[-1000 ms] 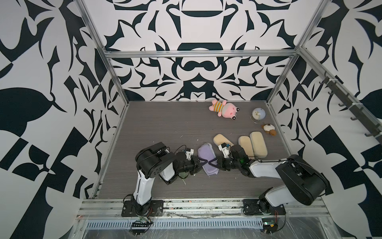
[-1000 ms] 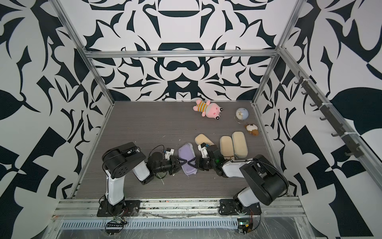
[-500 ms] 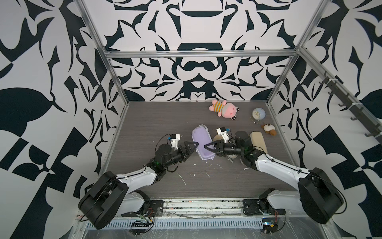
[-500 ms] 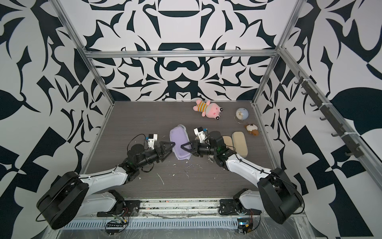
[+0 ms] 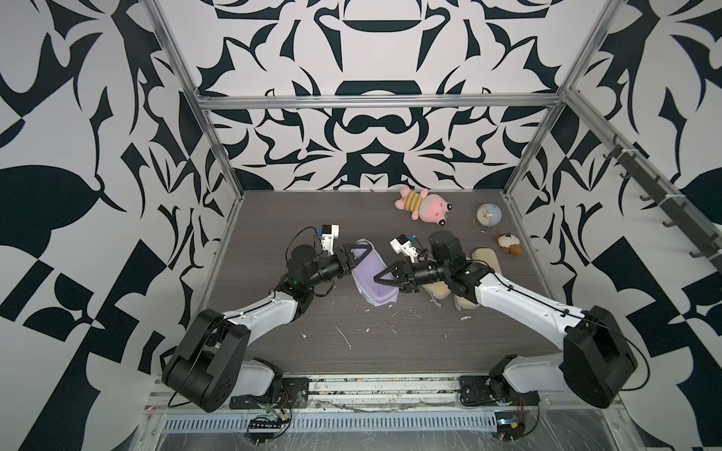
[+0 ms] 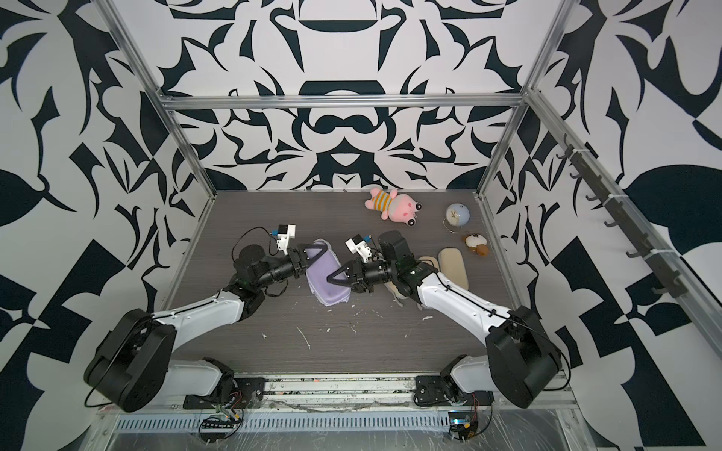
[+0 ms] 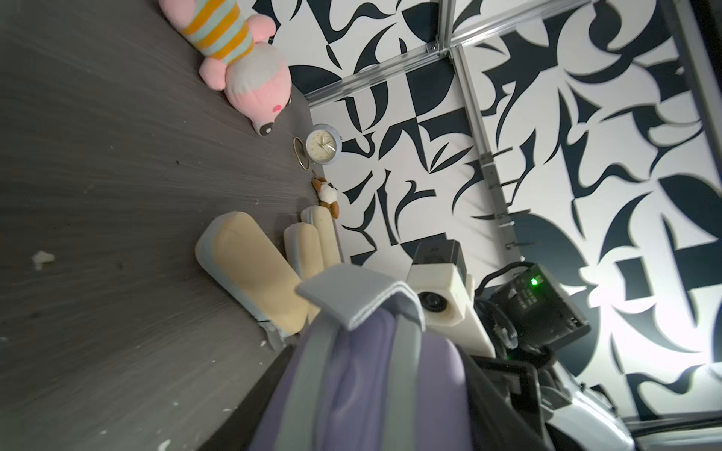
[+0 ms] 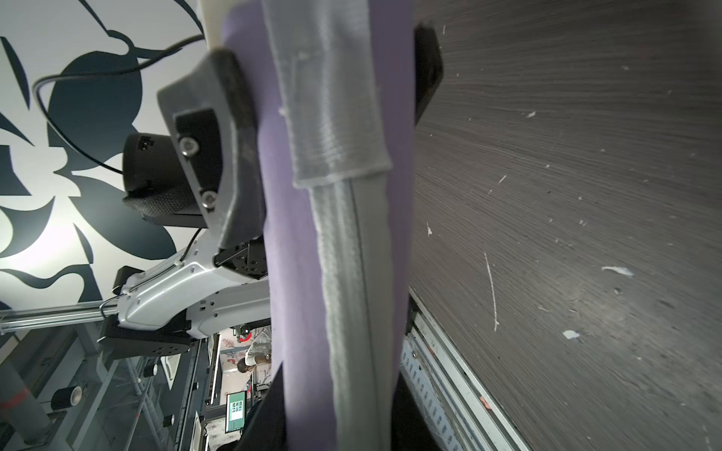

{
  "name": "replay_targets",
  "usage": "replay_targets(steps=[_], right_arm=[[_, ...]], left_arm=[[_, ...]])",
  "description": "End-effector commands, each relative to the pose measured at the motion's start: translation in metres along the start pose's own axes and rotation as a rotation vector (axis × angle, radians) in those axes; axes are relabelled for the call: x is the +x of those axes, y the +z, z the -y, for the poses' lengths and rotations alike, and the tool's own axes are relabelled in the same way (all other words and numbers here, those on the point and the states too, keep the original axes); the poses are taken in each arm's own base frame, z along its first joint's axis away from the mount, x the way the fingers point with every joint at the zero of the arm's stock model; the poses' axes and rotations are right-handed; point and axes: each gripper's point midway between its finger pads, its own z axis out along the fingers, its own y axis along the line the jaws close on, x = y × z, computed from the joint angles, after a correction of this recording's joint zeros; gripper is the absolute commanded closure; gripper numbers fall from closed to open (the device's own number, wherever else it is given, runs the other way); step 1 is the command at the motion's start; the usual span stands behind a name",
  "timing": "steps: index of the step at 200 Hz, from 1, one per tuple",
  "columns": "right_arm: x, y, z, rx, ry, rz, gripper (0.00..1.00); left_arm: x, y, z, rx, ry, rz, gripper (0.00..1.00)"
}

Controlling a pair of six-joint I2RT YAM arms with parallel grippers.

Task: Put umbrellas into zippered umbrella sleeves
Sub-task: Adjust the umbrella sleeve.

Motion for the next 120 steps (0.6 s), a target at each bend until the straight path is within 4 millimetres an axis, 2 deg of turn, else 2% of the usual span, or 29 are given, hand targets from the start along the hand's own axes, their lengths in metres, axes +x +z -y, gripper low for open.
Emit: replay_targets(steps=[1,8,16,29,41,45,53,75,94,120], right_arm=[[0.001,-0.009,-0.027,-0.027,-0.145,-0.011,0.54],[-0.005,-0.015,-0.021,-0.01,-0.126,0.038,0.48],[-0.008,-0.022,-0.012,0.016,-0.1,0.084,0.45],[-0.013,-0.036,0.01,0.084,-0.036,0.175,0.43],[-0.015,-0.046,0.032,0.154,0.045,0.278,0.43],[-0.016,-0.051,0.041,0.183,0.077,0.322,0.43],[-0.018,-0.058,0.05,0.214,0.125,0.41,0.43],[-0.016,-0.073,0.046,0.225,0.14,0.601,0.43],[-0.014,-0.071,0.026,0.215,0.075,0.672,0.43],[-0.015,-0.061,0.009,0.212,0.04,0.678,0.45]], left_arm=[[0.001,0.002,0.017,0.07,0.01,-0.028,0.71],[-0.004,-0.002,0.014,0.053,0.007,-0.011,0.78],[-0.01,-0.007,0.011,0.036,0.016,0.015,0.82],[-0.024,-0.018,0.003,-0.018,0.047,0.083,0.92],[-0.034,-0.026,-0.002,-0.064,0.101,0.156,0.97],[-0.038,-0.031,0.011,-0.047,0.139,0.186,0.98],[-0.045,-0.036,0.015,-0.054,0.167,0.234,0.98],[-0.055,-0.042,0.024,-0.043,0.204,0.312,1.0],[-0.057,-0.043,0.03,-0.043,0.213,0.329,1.0],[-0.059,-0.042,0.032,-0.035,0.209,0.333,1.0]])
